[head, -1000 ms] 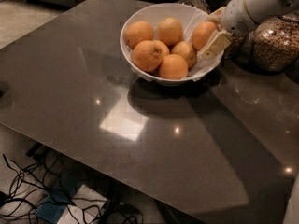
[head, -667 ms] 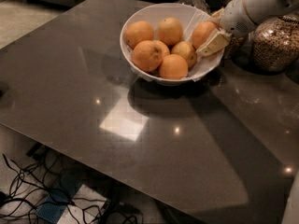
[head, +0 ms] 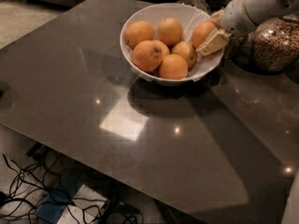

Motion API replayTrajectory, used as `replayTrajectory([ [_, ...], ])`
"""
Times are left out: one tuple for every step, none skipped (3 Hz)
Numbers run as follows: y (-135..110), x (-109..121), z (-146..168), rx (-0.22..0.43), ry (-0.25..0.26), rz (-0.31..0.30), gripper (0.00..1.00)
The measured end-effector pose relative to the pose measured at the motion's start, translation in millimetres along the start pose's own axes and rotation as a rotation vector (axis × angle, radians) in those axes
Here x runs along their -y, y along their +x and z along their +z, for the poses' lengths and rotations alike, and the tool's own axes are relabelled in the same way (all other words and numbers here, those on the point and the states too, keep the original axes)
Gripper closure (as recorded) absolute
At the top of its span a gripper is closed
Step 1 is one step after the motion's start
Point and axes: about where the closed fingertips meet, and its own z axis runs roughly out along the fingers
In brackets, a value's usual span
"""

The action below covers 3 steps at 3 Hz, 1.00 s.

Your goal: Pick orange from white bowl

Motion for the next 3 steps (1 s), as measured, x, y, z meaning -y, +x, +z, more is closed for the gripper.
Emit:
replayTrajectory([
  [-2,-1,1,0.009,-0.005,0.000,1.00],
  [-15,-6,-5,0.034,-0.012,-0.020,1.00],
  [-30,-11,-17,0.079,-0.012,-0.029,1.00],
])
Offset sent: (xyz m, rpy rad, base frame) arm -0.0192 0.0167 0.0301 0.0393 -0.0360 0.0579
